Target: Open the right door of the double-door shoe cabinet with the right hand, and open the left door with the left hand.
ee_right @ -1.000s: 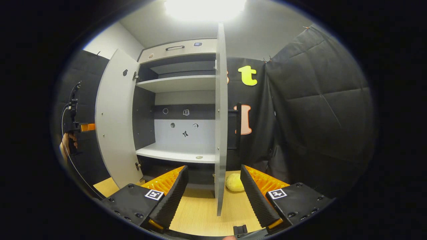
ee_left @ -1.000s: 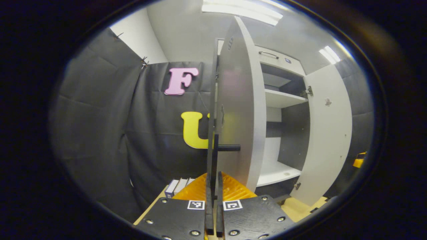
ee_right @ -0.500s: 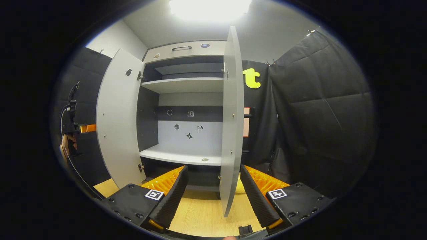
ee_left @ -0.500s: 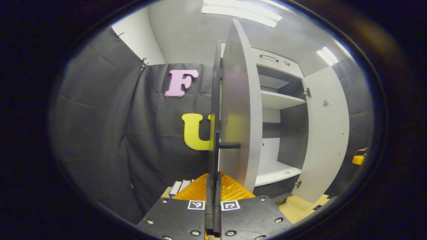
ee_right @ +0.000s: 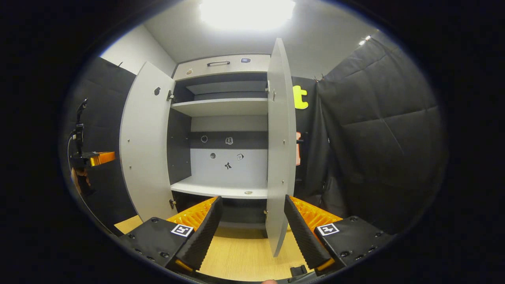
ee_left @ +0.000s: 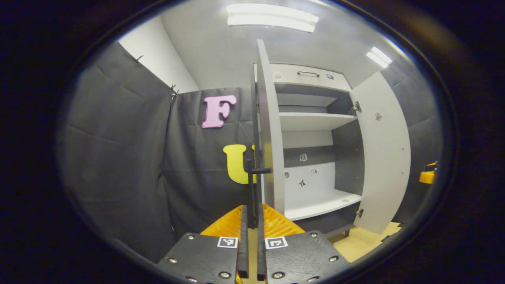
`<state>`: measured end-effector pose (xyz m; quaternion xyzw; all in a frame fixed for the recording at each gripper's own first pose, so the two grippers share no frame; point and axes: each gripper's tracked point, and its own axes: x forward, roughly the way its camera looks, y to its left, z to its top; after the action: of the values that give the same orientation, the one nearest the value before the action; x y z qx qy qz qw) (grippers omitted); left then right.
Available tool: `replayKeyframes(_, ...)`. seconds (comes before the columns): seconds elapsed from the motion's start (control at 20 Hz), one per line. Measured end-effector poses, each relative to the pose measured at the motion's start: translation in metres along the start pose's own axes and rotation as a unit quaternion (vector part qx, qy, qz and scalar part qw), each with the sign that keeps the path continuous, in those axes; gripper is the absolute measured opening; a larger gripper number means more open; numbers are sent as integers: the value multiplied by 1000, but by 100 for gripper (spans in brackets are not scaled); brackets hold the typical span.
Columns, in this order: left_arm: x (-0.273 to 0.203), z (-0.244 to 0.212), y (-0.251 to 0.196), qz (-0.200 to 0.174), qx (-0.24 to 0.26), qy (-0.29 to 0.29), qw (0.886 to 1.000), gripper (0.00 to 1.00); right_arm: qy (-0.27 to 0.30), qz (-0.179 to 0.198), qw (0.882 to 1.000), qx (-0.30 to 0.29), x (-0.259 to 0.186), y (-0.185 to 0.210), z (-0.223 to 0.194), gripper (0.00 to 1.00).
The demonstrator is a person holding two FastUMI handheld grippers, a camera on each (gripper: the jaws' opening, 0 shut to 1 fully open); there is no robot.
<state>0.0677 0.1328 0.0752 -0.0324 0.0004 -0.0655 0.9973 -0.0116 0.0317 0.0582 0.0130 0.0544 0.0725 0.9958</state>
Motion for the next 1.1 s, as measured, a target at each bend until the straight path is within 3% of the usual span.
replayKeyframes(0.05,-11,1,-2,7,2,-1,1000,9,-5,4,1000,-1,-2,-1,3,98)
replayKeyframes(0.15,-31,2,-9,17,4,0,1000,38,-11,14,1000,0,-7,-3,8,93)
replayKeyframes(0.25,-51,2,-19,24,12,0,1000,37,-16,20,1000,4,-15,-10,11,98)
replayKeyframes(0.4,-85,4,-26,43,31,-4,999,87,-26,34,999,10,-36,-18,12,98)
replayKeyframes(0.8,-157,9,-29,99,51,-21,994,87,-41,34,998,19,-67,-41,14,97)
replayKeyframes(1.1,-172,-20,-38,105,50,7,993,87,-47,20,999,9,-82,-56,17,98)
